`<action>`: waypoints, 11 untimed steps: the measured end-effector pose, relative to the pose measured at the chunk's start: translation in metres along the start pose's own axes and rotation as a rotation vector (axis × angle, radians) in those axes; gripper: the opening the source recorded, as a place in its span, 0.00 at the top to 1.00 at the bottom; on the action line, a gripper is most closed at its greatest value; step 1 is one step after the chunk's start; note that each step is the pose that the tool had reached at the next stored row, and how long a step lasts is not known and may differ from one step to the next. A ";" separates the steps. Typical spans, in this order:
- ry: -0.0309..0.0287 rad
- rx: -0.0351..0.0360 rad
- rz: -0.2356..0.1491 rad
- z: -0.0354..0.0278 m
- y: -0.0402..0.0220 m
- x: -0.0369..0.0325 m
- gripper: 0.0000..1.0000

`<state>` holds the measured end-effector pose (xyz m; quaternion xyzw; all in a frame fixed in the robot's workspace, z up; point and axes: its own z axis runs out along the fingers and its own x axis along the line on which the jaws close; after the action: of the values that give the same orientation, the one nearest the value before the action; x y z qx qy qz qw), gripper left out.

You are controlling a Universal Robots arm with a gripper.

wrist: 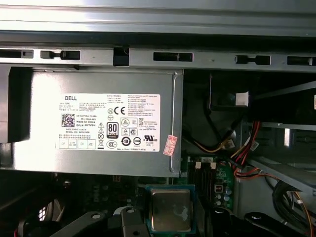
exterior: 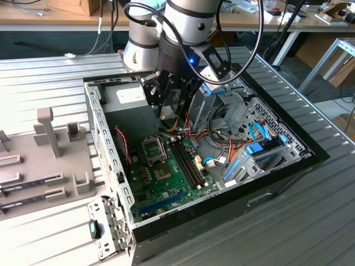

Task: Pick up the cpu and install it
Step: 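Pick up the cpu and move it towards the insertion slot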

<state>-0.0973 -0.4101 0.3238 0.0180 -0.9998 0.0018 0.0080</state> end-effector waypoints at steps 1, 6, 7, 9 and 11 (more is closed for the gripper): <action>0.0000 0.0005 0.000 0.0004 0.0000 -0.0004 0.53; 0.0001 0.0033 0.000 0.0032 -0.0002 -0.0031 0.53; 0.0001 0.0036 0.000 0.0037 -0.0002 -0.0036 0.53; 0.0001 0.0042 0.000 0.0050 -0.0003 -0.0043 0.53; 0.0002 0.0047 0.000 0.0060 -0.0013 -0.0044 0.53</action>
<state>-0.0930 -0.4113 0.3178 0.0180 -0.9998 0.0041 0.0081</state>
